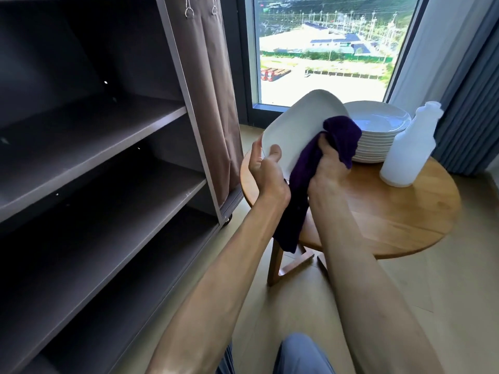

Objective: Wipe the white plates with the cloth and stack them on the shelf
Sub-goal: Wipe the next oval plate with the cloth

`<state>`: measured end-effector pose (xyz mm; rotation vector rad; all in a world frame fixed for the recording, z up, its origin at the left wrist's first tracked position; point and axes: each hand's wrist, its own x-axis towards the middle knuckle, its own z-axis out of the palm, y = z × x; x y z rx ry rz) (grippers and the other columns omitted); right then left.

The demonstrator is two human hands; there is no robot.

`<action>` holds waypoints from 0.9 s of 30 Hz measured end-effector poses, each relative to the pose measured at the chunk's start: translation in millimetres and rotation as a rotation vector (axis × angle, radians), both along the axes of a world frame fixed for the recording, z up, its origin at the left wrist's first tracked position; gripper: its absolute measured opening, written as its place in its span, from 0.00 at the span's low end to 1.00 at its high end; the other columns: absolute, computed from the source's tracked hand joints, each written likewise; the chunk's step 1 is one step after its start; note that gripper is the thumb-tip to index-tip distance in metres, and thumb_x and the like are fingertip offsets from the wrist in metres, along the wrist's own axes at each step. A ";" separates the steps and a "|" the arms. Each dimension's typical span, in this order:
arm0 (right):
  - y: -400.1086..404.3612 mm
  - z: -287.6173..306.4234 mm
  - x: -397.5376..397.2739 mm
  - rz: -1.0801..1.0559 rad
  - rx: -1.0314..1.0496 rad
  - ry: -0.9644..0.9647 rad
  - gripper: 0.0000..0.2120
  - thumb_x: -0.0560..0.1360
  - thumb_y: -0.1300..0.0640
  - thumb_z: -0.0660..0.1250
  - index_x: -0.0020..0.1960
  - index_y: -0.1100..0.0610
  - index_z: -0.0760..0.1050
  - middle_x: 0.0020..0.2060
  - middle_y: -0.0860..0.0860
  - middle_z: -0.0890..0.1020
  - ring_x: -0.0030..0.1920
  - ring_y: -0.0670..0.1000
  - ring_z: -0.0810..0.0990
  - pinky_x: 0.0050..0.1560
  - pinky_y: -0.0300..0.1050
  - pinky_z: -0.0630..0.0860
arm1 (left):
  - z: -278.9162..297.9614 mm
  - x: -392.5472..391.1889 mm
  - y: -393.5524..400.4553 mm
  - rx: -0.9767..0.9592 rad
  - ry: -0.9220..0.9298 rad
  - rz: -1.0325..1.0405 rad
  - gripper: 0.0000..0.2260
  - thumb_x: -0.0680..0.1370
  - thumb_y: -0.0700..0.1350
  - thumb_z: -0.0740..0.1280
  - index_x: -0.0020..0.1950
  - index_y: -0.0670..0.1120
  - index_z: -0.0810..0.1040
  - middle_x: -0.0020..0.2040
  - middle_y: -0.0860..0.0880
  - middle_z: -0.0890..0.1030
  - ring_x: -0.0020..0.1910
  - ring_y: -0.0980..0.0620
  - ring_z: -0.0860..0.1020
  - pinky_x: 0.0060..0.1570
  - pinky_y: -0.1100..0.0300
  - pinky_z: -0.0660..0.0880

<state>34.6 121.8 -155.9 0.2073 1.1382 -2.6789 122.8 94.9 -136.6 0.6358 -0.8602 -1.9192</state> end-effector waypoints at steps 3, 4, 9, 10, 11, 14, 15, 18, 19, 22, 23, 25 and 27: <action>1.8 0.5 -1.6 0.022 -0.018 -0.058 0.20 0.67 0.59 0.81 0.57 0.62 0.82 0.45 0.53 0.87 0.40 0.51 0.87 0.42 0.45 0.83 | 5.6 10.2 -12.2 -0.178 -0.115 0.022 0.17 0.80 0.30 0.63 0.60 0.49 0.81 0.50 0.49 0.83 0.49 0.48 0.81 0.60 0.41 0.80; 4.7 1.1 -1.8 0.015 -0.014 -0.057 0.16 0.70 0.60 0.80 0.56 0.62 0.82 0.42 0.51 0.86 0.36 0.48 0.86 0.38 0.41 0.81 | 8.1 14.5 -21.1 -0.260 -0.162 0.024 0.17 0.79 0.29 0.63 0.62 0.46 0.81 0.49 0.49 0.83 0.48 0.49 0.81 0.58 0.44 0.81; 19.1 5.4 -3.3 0.070 0.022 0.028 0.07 0.73 0.66 0.75 0.47 0.58 0.80 0.36 0.49 0.82 0.32 0.46 0.82 0.35 0.40 0.78 | 31.7 39.9 -65.1 -0.646 -0.293 -0.082 0.19 0.77 0.30 0.65 0.66 0.42 0.81 0.46 0.56 0.85 0.45 0.63 0.82 0.46 0.60 0.81; 15.4 6.9 -2.0 0.043 0.018 0.017 0.07 0.72 0.67 0.75 0.47 0.58 0.80 0.35 0.48 0.82 0.32 0.46 0.81 0.35 0.40 0.78 | 29.1 39.8 -64.3 -0.596 -0.261 -0.067 0.20 0.76 0.33 0.68 0.67 0.45 0.80 0.53 0.54 0.85 0.52 0.60 0.82 0.53 0.57 0.82; 8.6 8.3 1.1 0.012 0.014 -0.008 0.08 0.71 0.66 0.76 0.47 0.58 0.81 0.35 0.48 0.83 0.33 0.46 0.82 0.36 0.41 0.78 | 22.4 38.8 -55.9 -0.501 -0.205 -0.034 0.23 0.74 0.38 0.71 0.69 0.47 0.79 0.60 0.50 0.84 0.60 0.54 0.82 0.60 0.50 0.80; -9.8 14.8 20.4 0.031 -0.015 -0.118 0.14 0.70 0.62 0.78 0.53 0.60 0.81 0.42 0.50 0.86 0.41 0.51 0.86 0.43 0.47 0.83 | -13.0 26.7 -9.1 -0.314 -0.205 0.063 0.24 0.74 0.46 0.74 0.69 0.47 0.77 0.61 0.46 0.84 0.59 0.47 0.83 0.64 0.42 0.79; -13.6 13.7 27.3 0.075 -0.007 -0.121 0.15 0.70 0.61 0.79 0.55 0.59 0.81 0.44 0.51 0.86 0.44 0.52 0.86 0.46 0.49 0.84 | -19.9 23.1 3.4 -0.328 -0.224 0.109 0.19 0.77 0.46 0.72 0.67 0.44 0.77 0.59 0.47 0.84 0.57 0.49 0.83 0.63 0.43 0.79; -13.3 0.5 38.2 0.133 0.044 0.004 0.16 0.69 0.63 0.79 0.54 0.58 0.79 0.46 0.52 0.86 0.46 0.51 0.85 0.50 0.47 0.84 | -18.6 17.2 -1.9 -0.353 -0.200 0.259 0.14 0.83 0.42 0.64 0.68 0.41 0.75 0.60 0.47 0.83 0.59 0.51 0.82 0.63 0.48 0.79; -11.1 -5.5 38.5 0.146 0.072 0.040 0.17 0.69 0.64 0.79 0.55 0.59 0.80 0.46 0.52 0.86 0.46 0.51 0.85 0.51 0.47 0.84 | -11.3 21.0 -10.9 -0.398 -0.194 0.254 0.13 0.84 0.42 0.62 0.69 0.41 0.74 0.60 0.47 0.83 0.58 0.53 0.82 0.61 0.51 0.80; -0.5 -12.2 31.0 0.177 0.090 0.114 0.23 0.64 0.62 0.81 0.58 0.61 0.80 0.49 0.56 0.86 0.48 0.55 0.86 0.54 0.54 0.84 | 5.7 41.4 -38.7 -0.664 -0.327 0.126 0.10 0.85 0.41 0.60 0.67 0.44 0.72 0.57 0.49 0.82 0.54 0.58 0.82 0.55 0.58 0.81; 2.0 -11.4 26.3 0.188 0.118 0.146 0.26 0.62 0.60 0.82 0.58 0.61 0.80 0.50 0.57 0.86 0.49 0.56 0.86 0.54 0.54 0.84 | 9.5 47.1 -48.2 -0.772 -0.405 0.062 0.12 0.85 0.42 0.60 0.67 0.43 0.72 0.58 0.48 0.82 0.55 0.56 0.82 0.56 0.55 0.81; 6.3 -8.3 14.3 0.248 0.226 0.239 0.27 0.62 0.58 0.82 0.59 0.60 0.80 0.50 0.55 0.86 0.50 0.55 0.86 0.51 0.48 0.84 | 20.7 54.3 -65.0 -0.950 -0.555 -0.090 0.13 0.84 0.41 0.59 0.66 0.41 0.74 0.57 0.45 0.82 0.55 0.49 0.81 0.57 0.47 0.81; 8.1 -5.0 11.4 0.350 0.278 0.288 0.22 0.65 0.60 0.81 0.58 0.58 0.80 0.51 0.54 0.86 0.50 0.53 0.85 0.48 0.44 0.83 | 33.5 58.1 -76.0 -1.037 -0.693 -0.235 0.12 0.84 0.44 0.59 0.64 0.42 0.76 0.56 0.45 0.82 0.55 0.47 0.81 0.57 0.43 0.81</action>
